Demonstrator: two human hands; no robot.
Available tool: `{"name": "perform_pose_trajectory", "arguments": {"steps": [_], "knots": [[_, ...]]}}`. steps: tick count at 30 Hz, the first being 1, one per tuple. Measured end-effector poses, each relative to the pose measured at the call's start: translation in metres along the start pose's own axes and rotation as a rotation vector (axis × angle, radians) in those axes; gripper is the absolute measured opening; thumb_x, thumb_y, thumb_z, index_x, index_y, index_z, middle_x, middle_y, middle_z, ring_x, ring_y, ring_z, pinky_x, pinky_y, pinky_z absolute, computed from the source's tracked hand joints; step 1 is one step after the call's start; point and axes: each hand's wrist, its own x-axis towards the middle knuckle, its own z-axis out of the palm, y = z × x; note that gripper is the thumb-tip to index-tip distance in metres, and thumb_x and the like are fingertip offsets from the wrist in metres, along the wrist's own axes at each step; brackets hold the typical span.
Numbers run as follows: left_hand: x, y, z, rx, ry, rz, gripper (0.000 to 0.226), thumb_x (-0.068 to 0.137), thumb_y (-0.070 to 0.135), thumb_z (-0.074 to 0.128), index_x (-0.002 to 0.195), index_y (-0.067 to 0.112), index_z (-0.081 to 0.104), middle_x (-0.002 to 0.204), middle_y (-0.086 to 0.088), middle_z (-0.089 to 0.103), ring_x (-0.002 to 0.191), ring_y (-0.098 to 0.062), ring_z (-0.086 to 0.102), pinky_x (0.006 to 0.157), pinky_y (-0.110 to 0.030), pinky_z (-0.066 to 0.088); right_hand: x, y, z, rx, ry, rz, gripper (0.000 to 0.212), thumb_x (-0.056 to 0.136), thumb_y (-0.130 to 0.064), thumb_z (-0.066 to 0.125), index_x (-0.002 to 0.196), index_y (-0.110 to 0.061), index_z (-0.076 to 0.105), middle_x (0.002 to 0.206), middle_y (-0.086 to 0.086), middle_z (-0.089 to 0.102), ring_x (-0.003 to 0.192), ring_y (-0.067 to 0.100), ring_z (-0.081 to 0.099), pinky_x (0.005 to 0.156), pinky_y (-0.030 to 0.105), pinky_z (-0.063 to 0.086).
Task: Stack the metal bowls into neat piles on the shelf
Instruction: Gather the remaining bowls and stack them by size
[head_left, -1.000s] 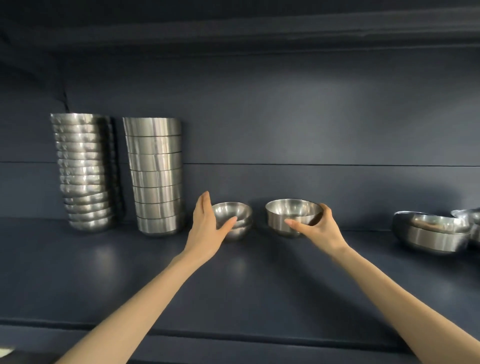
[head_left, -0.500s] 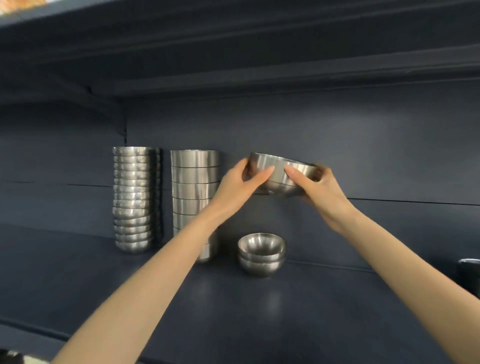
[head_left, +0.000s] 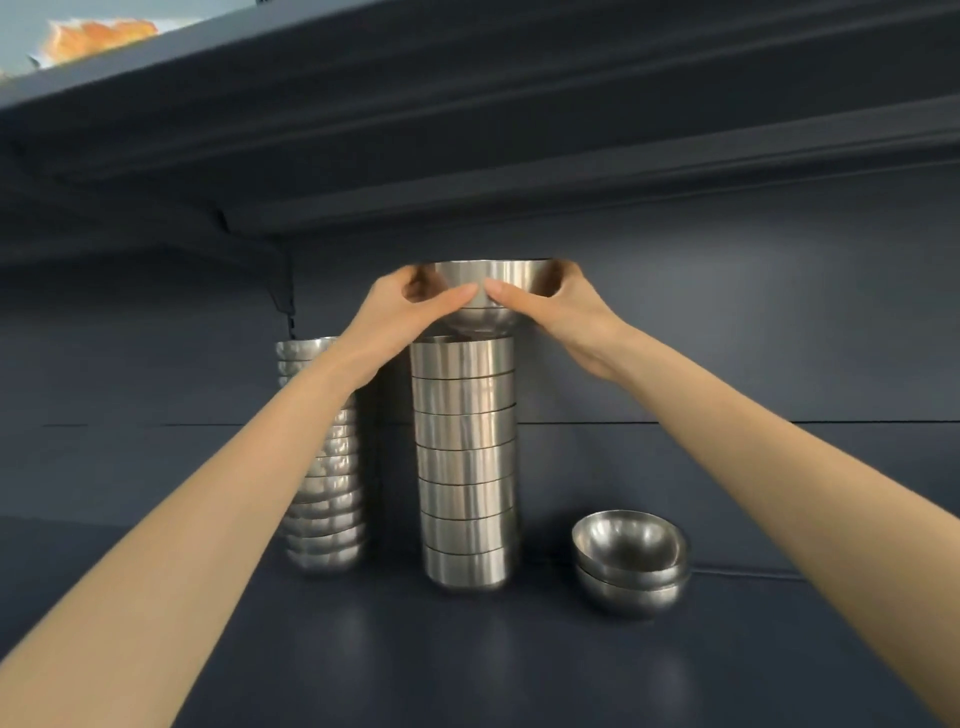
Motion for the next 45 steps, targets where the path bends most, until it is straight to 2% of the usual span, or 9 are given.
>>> {"name": "perform_pose_trajectory", "arguments": {"steps": [6,9,16,21,25,30,38,41,45], "knots": [[0.029,-0.029,-0.015,-0.060,-0.003,-0.017,0.059,0.083,0.044,0.068,0.131,0.012,0.052,0.127,0.008,0.054,0.113,-0.002,0.049,0.076,-0.005,0.035,0.027,0.002,0.027,-0.038,0.032,0.007,0.105,0.075,-0.052,0.076,0.152,-0.011,0.017,0.153,0.005,0.032,0.139,0.021,0.034,0.104,0.028,0.033],[0.040,-0.047,-0.014,-0.115,-0.011,-0.039,0.068,0.083,0.041,0.069,0.139,0.012,0.045,0.135,0.008,0.048,0.123,-0.003,0.042,0.091,-0.014,0.034,0.035,0.009,0.035,-0.061,0.028,0.030,0.104,0.074,-0.053,0.076,0.150,-0.011,0.019,0.152,0.004,0.033,0.138,0.020,0.035,0.106,0.029,0.033],[0.045,-0.084,-0.004,-0.194,-0.050,-0.050,0.063,0.080,0.042,0.072,0.134,0.018,0.050,0.137,0.006,0.051,0.128,-0.008,0.044,0.107,-0.025,0.035,0.038,0.034,0.045,-0.127,0.042,0.064,0.105,0.067,-0.060,0.079,0.146,-0.013,0.029,0.147,0.000,0.042,0.135,0.017,0.040,0.114,0.038,0.035],[0.043,-0.095,0.006,-0.239,-0.073,-0.060,0.066,0.081,0.042,0.072,0.138,0.019,0.048,0.136,0.005,0.053,0.126,-0.009,0.047,0.101,-0.021,0.037,0.034,0.048,0.046,-0.134,0.036,0.102,0.098,0.069,-0.060,0.077,0.143,-0.014,0.032,0.140,-0.003,0.049,0.128,0.015,0.048,0.110,0.037,0.040],[0.041,-0.099,0.008,-0.248,-0.079,-0.060,0.070,0.082,0.045,0.070,0.141,0.020,0.044,0.139,0.005,0.051,0.128,-0.009,0.045,0.103,-0.021,0.036,0.029,0.049,0.049,-0.120,0.028,0.095,0.116,0.057,-0.071,0.076,0.146,-0.014,0.027,0.144,-0.003,0.046,0.132,0.015,0.045,0.112,0.038,0.038],[0.041,-0.098,0.007,-0.239,-0.085,-0.061,0.077,0.081,0.051,0.068,0.146,0.021,0.038,0.146,0.006,0.044,0.134,-0.011,0.040,0.111,-0.027,0.032,0.030,0.050,0.050,-0.130,0.045,0.106,0.101,0.069,-0.066,0.072,0.144,-0.013,0.031,0.142,-0.001,0.048,0.130,0.016,0.047,0.112,0.038,0.038],[0.038,-0.100,0.007,-0.207,-0.171,-0.060,0.083,0.081,0.048,0.069,0.149,0.022,0.031,0.142,0.011,0.045,0.129,-0.007,0.041,0.104,-0.023,0.034,0.027,0.048,0.053,-0.171,0.055,0.135,0.088,0.081,-0.061,0.065,0.144,-0.010,0.029,0.140,-0.002,0.045,0.128,0.015,0.044,0.112,0.035,0.035],[0.035,-0.101,0.006,-0.185,-0.195,-0.062,0.083,0.081,0.044,0.070,0.149,0.020,0.028,0.143,0.009,0.043,0.129,-0.005,0.038,0.098,-0.020,0.032,0.023,0.048,0.053,-0.206,0.040,0.163,0.088,0.079,-0.061,0.066,0.141,-0.009,0.031,0.127,-0.004,0.046,0.118,0.014,0.046,0.111,0.039,0.038],[0.021,-0.114,0.002,-0.155,-0.229,-0.152,0.119,0.058,0.066,0.070,0.153,0.017,0.018,0.155,0.001,0.030,0.141,-0.015,0.030,0.113,-0.032,0.030,0.010,0.063,0.055,-0.209,-0.004,0.216,0.091,0.076,-0.058,0.072,0.142,-0.013,0.026,0.131,-0.001,0.047,0.123,0.018,0.049,0.106,0.038,0.043]]}}
